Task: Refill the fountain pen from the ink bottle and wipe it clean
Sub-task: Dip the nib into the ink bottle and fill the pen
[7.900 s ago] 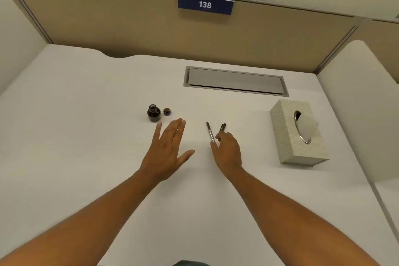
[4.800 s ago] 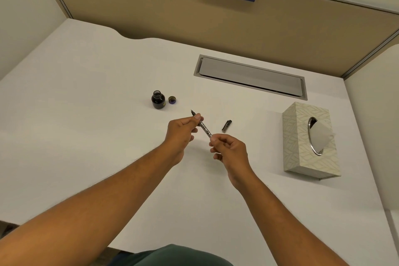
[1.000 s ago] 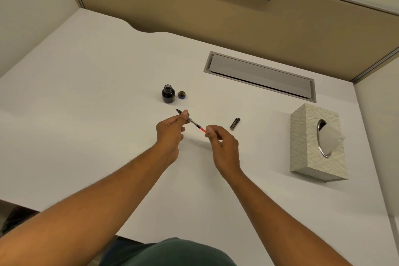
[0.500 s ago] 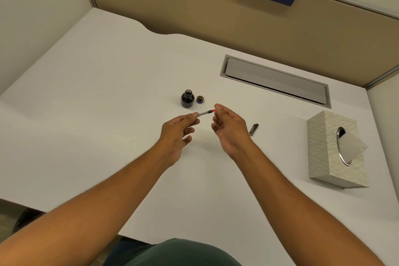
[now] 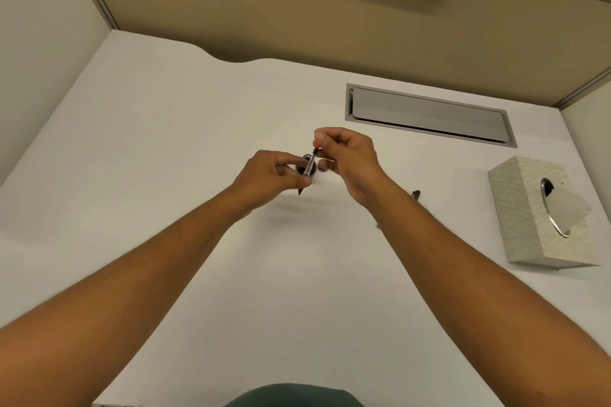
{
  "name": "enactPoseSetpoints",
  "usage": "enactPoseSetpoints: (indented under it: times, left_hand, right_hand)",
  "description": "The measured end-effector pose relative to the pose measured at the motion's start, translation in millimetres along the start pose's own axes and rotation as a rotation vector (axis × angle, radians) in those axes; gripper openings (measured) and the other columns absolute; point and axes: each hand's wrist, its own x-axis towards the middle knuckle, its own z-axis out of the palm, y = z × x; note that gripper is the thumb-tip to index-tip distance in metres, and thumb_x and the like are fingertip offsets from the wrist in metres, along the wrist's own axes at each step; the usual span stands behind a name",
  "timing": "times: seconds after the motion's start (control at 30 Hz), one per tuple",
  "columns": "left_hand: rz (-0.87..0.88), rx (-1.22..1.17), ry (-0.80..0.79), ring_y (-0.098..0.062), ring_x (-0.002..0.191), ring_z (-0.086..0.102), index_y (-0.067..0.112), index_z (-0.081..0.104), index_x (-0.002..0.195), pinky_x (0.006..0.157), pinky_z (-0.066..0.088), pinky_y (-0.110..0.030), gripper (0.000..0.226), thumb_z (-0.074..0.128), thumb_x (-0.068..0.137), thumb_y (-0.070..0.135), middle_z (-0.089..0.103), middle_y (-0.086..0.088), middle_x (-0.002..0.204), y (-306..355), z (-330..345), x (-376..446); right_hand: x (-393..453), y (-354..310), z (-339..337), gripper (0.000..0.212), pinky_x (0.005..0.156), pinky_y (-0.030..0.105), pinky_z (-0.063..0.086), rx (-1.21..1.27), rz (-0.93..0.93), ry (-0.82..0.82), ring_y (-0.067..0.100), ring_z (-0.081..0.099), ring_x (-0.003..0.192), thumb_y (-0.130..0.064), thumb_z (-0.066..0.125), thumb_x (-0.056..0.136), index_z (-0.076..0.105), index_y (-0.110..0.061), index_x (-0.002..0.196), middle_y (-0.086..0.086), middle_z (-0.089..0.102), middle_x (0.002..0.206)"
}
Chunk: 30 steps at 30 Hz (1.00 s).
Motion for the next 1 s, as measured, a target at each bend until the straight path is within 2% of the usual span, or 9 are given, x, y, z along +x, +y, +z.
enactPoseSetpoints:
  times: [0.07, 0.13, 0.3, 0.5, 0.63, 0.77, 1.0]
  left_hand:
    - [0.026, 0.082, 0.001, -0.012, 0.100, 0.077, 0.027, 0.080, 0.108, 0.103, 0.052, -0.034, 0.025, 0.087, 0.083, 0.026, 0.084, 0.002, 0.087, 7, -5, 19]
    - [0.060, 0.138, 0.033, -0.012, 0.100, 0.077, 0.025, 0.083, 0.103, 0.102, 0.054, -0.037, 0.020, 0.086, 0.084, 0.030, 0.083, 0.005, 0.090, 10, -8, 37]
    - [0.114, 0.164, 0.119, -0.008, 0.096, 0.077, 0.018, 0.084, 0.104, 0.094, 0.058, -0.028, 0.024, 0.086, 0.085, 0.033, 0.083, 0.004, 0.096, 9, -8, 69]
    - [0.145, 0.259, 0.188, -0.006, 0.085, 0.074, 0.019, 0.084, 0.097, 0.081, 0.054, -0.025, 0.021, 0.089, 0.082, 0.033, 0.081, 0.005, 0.088, 1, -6, 92]
    - [0.136, 0.313, 0.181, -0.005, 0.085, 0.072, 0.018, 0.085, 0.097, 0.076, 0.050, -0.018, 0.022, 0.089, 0.081, 0.033, 0.081, 0.006, 0.091, -6, -6, 103]
    - [0.126, 0.329, 0.160, -0.001, 0.082, 0.068, 0.018, 0.085, 0.096, 0.073, 0.047, -0.020, 0.023, 0.090, 0.079, 0.032, 0.079, 0.007, 0.089, -13, -4, 104]
    - [0.147, 0.321, 0.108, 0.007, 0.065, 0.059, 0.020, 0.085, 0.102, 0.070, 0.043, -0.021, 0.023, 0.086, 0.084, 0.034, 0.081, 0.007, 0.097, -17, -2, 105]
  right_hand:
    - [13, -8, 2, 0.010, 0.077, 0.037, 0.057, -0.033, -0.035, 0.002, 0.019, 0.072, 0.084, -0.015, 0.076, 0.096, 0.080, -0.011, 0.106, 0.004, 0.077, 0.091]
    - [27, -16, 3, 0.015, 0.079, 0.031, 0.060, -0.080, -0.090, 0.005, 0.017, 0.074, 0.086, -0.015, 0.077, 0.096, 0.079, -0.008, 0.109, 0.005, 0.078, 0.097]
    - [55, -23, 7, 0.016, 0.075, 0.025, 0.062, -0.198, -0.207, 0.024, 0.016, 0.077, 0.086, -0.013, 0.078, 0.095, 0.079, -0.005, 0.109, 0.005, 0.079, 0.099]
    - [69, -12, 8, 0.017, 0.073, 0.023, 0.062, -0.271, -0.261, 0.036, 0.018, 0.078, 0.090, -0.013, 0.077, 0.096, 0.079, -0.006, 0.112, 0.006, 0.081, 0.101]
    - [75, -1, 4, 0.019, 0.073, 0.021, 0.062, -0.312, -0.260, 0.016, 0.011, 0.076, 0.090, -0.013, 0.073, 0.099, 0.079, -0.007, 0.116, 0.002, 0.080, 0.105]
    - [75, 6, 0, 0.019, 0.074, 0.023, 0.062, -0.372, -0.272, -0.006, 0.006, 0.076, 0.090, -0.014, 0.072, 0.100, 0.080, -0.011, 0.116, -0.001, 0.081, 0.106]
    - [70, 15, -2, 0.015, 0.079, 0.028, 0.063, -0.372, -0.259, -0.034, 0.019, 0.077, 0.096, -0.011, 0.069, 0.099, 0.081, -0.010, 0.109, 0.000, 0.081, 0.104]
